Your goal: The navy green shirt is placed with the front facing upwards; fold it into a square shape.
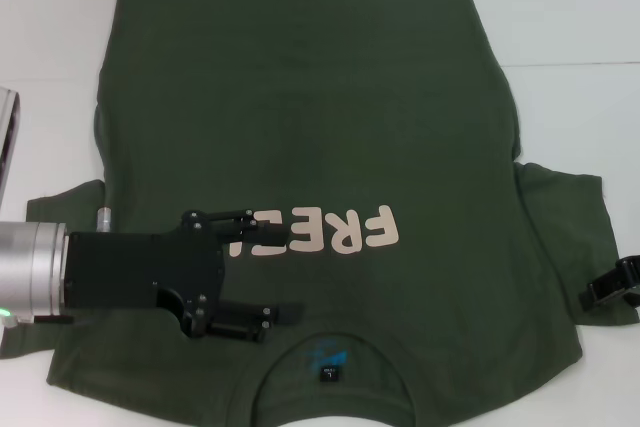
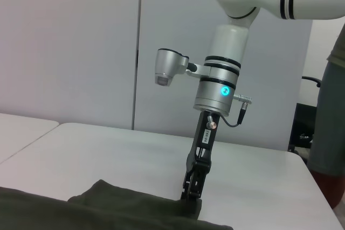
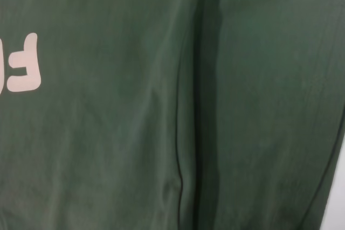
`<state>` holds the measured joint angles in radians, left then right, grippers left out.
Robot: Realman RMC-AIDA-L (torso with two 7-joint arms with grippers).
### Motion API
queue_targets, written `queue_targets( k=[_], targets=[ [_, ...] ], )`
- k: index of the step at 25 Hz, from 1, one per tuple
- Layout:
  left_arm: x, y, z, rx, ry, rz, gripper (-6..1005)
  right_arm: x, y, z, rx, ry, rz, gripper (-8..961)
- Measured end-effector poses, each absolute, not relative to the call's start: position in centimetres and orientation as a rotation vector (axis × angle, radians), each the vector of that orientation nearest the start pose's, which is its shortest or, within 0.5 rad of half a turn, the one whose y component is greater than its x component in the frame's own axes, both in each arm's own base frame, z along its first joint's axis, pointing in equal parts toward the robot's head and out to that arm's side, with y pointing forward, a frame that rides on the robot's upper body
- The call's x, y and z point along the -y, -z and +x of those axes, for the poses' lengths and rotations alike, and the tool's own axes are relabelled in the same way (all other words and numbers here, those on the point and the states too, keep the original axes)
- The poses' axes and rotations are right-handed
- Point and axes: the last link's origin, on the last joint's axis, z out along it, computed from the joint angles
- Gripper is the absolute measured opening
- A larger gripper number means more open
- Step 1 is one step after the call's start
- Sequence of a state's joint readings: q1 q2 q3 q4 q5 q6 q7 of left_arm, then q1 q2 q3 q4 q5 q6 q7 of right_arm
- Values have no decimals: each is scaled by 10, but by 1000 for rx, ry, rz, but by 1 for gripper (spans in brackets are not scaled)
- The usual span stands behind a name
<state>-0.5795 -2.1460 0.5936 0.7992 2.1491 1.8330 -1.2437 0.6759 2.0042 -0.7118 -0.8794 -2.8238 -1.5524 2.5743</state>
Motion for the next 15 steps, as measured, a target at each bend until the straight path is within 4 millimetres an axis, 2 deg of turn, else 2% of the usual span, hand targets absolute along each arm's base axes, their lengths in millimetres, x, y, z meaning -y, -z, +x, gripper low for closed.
queue_targets(
  k=[14,15],
  targets=[
    [-310,-1,-227,226,754,-2943,859,-357,-57,305,-1734,345,-2125,506],
    [-310,-1,-227,227,754,-2942,859,-358,-57,305,-1732,348,-2125,458]
  ],
)
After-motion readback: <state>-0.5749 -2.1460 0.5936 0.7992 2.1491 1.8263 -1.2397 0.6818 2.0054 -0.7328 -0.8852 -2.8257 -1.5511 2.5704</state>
